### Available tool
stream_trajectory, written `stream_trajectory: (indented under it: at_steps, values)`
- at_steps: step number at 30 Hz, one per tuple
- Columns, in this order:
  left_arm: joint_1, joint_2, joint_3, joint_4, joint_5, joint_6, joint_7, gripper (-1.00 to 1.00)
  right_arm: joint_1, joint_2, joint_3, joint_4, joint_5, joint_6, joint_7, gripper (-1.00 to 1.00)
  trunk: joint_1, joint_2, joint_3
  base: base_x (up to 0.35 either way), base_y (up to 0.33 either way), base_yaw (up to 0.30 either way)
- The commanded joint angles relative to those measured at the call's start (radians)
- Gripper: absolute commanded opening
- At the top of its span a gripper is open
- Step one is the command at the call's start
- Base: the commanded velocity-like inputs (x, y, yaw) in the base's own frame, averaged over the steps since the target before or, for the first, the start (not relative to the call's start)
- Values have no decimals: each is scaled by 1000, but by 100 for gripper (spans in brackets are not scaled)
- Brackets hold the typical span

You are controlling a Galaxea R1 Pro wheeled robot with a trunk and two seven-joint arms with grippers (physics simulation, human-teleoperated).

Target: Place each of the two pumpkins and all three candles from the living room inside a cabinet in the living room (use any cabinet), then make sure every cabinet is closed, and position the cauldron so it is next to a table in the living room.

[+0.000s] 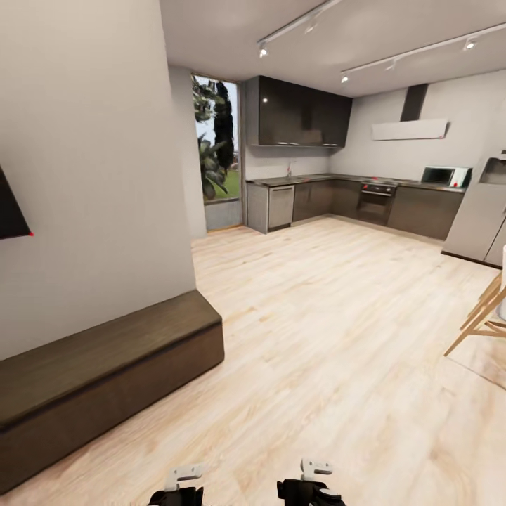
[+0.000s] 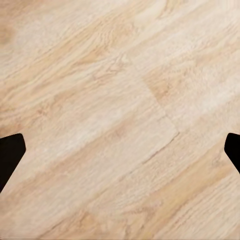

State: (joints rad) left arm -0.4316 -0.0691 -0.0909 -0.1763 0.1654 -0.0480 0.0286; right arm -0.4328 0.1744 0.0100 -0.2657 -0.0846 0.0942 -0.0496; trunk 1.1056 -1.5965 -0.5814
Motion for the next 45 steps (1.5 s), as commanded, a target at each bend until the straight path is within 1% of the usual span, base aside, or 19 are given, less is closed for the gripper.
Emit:
stream_trajectory:
  at_steps: [1,12,25,45]
  values:
    - [-1,0,-9,1,10,-4,2,100,0,0,2,-3,-9,5,-4,100,0,0,-1,0,0,288]
    - [-1,0,-10,3,-3,-12,-5,100,0,0,2,-3,-9,5,-4,100,0,0,-1,0,0,288]
    - [0,0,-11,3,-4,-13,-6,100,0,0,2,-2,-9,5,-4,100,0,0,-1,-5,0,288]
    - [1,1,-12,3,-4,-13,-6,100,0,0,2,-2,-9,5,-4,100,0,0,-1,-115,0,288]
